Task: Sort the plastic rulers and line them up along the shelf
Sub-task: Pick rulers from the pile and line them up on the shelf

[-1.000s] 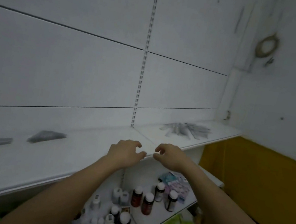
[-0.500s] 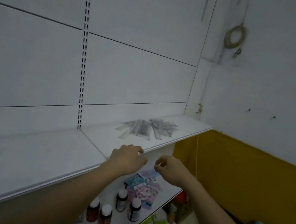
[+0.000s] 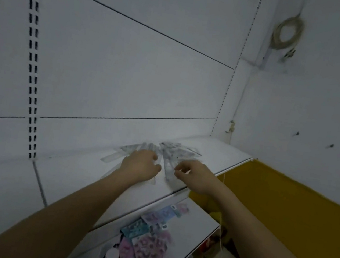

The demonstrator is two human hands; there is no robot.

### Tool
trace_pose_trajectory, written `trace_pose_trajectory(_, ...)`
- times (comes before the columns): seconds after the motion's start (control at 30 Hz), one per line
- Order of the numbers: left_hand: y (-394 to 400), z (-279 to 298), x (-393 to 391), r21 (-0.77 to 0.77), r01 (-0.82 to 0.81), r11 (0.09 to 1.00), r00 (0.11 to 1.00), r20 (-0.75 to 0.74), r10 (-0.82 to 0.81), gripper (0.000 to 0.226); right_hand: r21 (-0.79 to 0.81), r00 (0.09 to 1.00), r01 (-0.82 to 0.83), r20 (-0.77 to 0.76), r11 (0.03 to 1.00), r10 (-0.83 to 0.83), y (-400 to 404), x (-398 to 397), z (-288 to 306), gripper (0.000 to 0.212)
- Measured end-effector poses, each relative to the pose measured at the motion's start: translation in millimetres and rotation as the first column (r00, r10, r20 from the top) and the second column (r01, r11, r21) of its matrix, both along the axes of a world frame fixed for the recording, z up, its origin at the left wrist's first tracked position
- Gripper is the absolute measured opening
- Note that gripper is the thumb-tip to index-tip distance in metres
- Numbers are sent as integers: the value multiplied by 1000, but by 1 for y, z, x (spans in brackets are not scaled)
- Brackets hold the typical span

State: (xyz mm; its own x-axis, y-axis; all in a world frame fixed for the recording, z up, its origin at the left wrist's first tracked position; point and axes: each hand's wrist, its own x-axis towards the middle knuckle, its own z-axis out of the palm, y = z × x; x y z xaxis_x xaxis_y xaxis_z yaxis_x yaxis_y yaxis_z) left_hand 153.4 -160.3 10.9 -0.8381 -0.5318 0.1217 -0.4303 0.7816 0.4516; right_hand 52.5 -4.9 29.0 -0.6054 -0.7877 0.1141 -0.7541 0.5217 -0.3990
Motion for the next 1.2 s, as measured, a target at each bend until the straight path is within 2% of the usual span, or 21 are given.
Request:
trace_pose_trajectory(0.17, -27, 13, -41, -2, -44, 999, 999, -7, 44, 44, 21, 999, -34, 8, 999, 33, -19, -73, 11, 25)
trace_pose_trajectory(0.33, -61, 18, -76, 59, -192, 980, 980, -51, 195, 39, 75, 986, -166, 19, 983, 165, -58, -150, 18, 28)
trace_pose_trajectory(0.47, -68, 13, -102, 38, -285, 958, 955, 92, 281, 21, 214, 943, -333, 72, 918, 325, -92, -202, 20, 40)
trace_pose_trajectory(0.57, -65, 1, -119, -2, -343, 939, 912, 240, 334, 35, 383, 890, -432, 36, 816, 454, -112, -225, 18, 56)
trace_pose_trajectory(0.63, -63, -2, -129, -31, -388, 921, 883, 273, 381, 35, 423, 845, -493, 26, 760, 534, -125, -239, 11, 61)
trace_pose_trajectory(0.7, -63, 2, -130, -23, -429, 903, 868, 266, 419, 33, 395, 819, -536, 30, 746, 573, -135, -245, 5, 59)
trace_pose_trajectory(0.8, -62, 5, -128, 73, -489, 869, 855, 237, 461, 38, 351, 785, -598, 72, 721, 616, -150, -256, 0, 48)
trace_pose_trajectory(0.9, -67, 4, -117, 237, -517, 822, 856, 155, 493, 30, 327, 727, -672, 121, 664, 676, -165, -266, -1, 39)
trace_pose_trajectory(1.03, -74, 2, -101, 452, -521, 724, 817, 15, 577, 22, 199, 648, -761, 213, 617, 731, -186, -274, 3, 17)
trace_pose_trajectory(1.1, -75, 1, -97, 498, -516, 697, 800, -9, 599, 21, 154, 613, -789, 268, 595, 743, -197, -273, 9, 18)
trace_pose_trajectory(1.2, -77, 1, -94, 508, -519, 688, 788, -28, 615, 4, 84, 560, -822, 297, 563, 774, -210, -267, 12, 23)
